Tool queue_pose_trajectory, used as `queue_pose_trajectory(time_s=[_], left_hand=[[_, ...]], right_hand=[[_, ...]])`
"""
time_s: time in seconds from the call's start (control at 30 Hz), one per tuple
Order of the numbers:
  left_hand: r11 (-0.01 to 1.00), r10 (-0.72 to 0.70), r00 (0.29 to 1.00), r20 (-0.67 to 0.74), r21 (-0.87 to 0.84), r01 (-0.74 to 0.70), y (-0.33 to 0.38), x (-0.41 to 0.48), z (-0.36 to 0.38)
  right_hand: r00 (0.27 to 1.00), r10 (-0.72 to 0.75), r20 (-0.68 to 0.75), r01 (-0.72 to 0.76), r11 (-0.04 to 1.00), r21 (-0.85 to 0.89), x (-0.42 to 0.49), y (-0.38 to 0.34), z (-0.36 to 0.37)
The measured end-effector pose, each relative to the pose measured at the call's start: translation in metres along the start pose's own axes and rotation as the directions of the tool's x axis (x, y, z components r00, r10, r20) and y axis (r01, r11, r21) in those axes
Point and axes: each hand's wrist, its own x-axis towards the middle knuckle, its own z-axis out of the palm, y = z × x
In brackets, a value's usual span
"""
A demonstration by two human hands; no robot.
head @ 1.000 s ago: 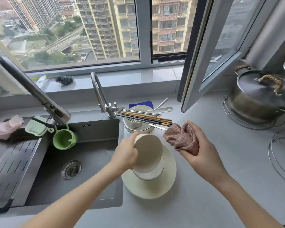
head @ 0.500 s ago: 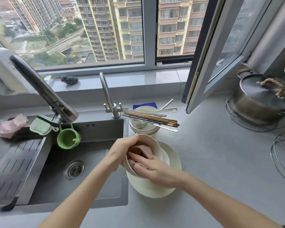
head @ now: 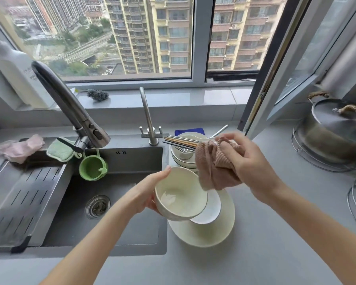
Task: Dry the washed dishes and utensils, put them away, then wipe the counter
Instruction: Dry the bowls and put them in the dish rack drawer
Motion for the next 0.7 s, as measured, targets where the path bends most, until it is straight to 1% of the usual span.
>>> queue_pose_trajectory(time_s=[0.03, 0.07, 0.1, 0.13, 0.17, 0.2, 0.23, 0.27, 0.3, 0.33, 0.37, 0.4, 0.43, 0.47, 0.53, 0.6, 0.63, 0.67, 0.7], left_hand=[[1.0, 0.018, 1.0, -0.006, -0.002, -0.018, 0.0, -0.001, 0.0], [1.0, 0.028, 1.0, -0.011, -0.001, -0.028, 0.001, 0.004, 0.003], [0.999, 0.039, 0.999, -0.006, -0.004, -0.039, 0.003, 0.003, 0.006], [0.999, 0.035, 0.999, 0.012, -0.011, -0.035, 0.005, 0.004, 0.01], [0.999, 0.036, 0.998, 0.048, -0.011, -0.035, 0.005, 0.009, 0.011], [0.999, 0.037, 0.996, 0.076, 0.004, -0.037, 0.006, 0.008, 0.012], [0.999, 0.047, 0.996, 0.075, 0.02, -0.049, 0.005, 0.007, 0.013], [0.998, 0.065, 0.995, 0.071, 0.011, -0.066, 0.004, 0.004, 0.013], [0.996, 0.086, 0.993, 0.078, 0.001, -0.086, 0.003, 0.004, 0.014], [0.995, 0.103, 0.99, 0.095, 0.004, -0.104, 0.002, 0.004, 0.015], [0.992, 0.127, 0.986, 0.108, 0.011, -0.129, 0.002, 0.001, 0.017], [0.987, 0.158, 0.983, 0.096, 0.01, -0.16, 0.003, 0.006, 0.019], [0.984, 0.178, 0.98, 0.084, 0.009, -0.18, 0.004, 0.003, 0.021], [0.984, 0.175, 0.982, 0.07, 0.01, -0.176, 0.005, 0.002, 0.021], [0.989, 0.147, 0.985, 0.094, 0.007, -0.148, 0.003, 0.004, 0.016], [0.996, 0.094, 0.984, 0.149, -0.012, -0.093, 0.001, 0.0, 0.013], [0.997, 0.071, 0.986, 0.152, 0.017, -0.075, -0.001, -0.001, 0.013], [0.996, 0.051, 0.987, 0.152, 0.065, -0.061, -0.001, -0.002, 0.015], [0.989, 0.043, 0.986, 0.161, 0.13, -0.065, -0.002, -0.003, 0.018]], right_hand=[[0.994, 0.091, 0.054, -0.094, 0.994, 0.064, 0.003, -0.004, 0.003], [0.985, 0.145, 0.09, -0.145, 0.989, 0.003, 0.003, -0.005, 0.011], [0.989, 0.111, 0.095, -0.089, 0.974, -0.21, 0.0, 0.0, 0.019], [0.998, -0.027, 0.064, 0.055, 0.868, -0.494, -0.005, 0.007, 0.026], [0.979, -0.2, 0.042, 0.175, 0.713, -0.679, -0.012, 0.014, 0.03], [0.937, -0.336, 0.094, 0.294, 0.617, -0.73, -0.02, 0.021, 0.033], [0.892, -0.407, 0.198, 0.415, 0.564, -0.713, -0.029, 0.029, 0.034], [0.853, -0.411, 0.321, 0.51, 0.531, -0.677, -0.038, 0.038, 0.035], [0.826, -0.351, 0.442, 0.564, 0.501, -0.656, -0.046, 0.046, 0.038], [0.808, -0.234, 0.541, 0.581, 0.468, -0.666, -0.051, 0.055, 0.042], [0.796, -0.118, 0.594, 0.579, 0.438, -0.688, -0.053, 0.061, 0.048], [0.792, -0.024, 0.61, 0.559, 0.43, -0.709, -0.052, 0.065, 0.053], [0.791, 0.056, 0.61, 0.524, 0.454, -0.721, -0.051, 0.067, 0.057], [0.786, 0.1, 0.611, 0.494, 0.493, -0.716, -0.049, 0.064, 0.06], [0.762, 0.112, 0.638, 0.471, 0.582, -0.663, -0.047, 0.051, 0.062], [0.681, 0.128, 0.721, 0.501, 0.637, -0.586, -0.05, 0.041, 0.053], [0.637, 0.142, 0.758, 0.535, 0.627, -0.567, -0.051, 0.037, 0.046], [0.597, 0.142, 0.79, 0.601, 0.573, -0.557, -0.052, 0.035, 0.037], [0.564, 0.138, 0.814, 0.681, 0.481, -0.553, -0.051, 0.033, 0.029]])
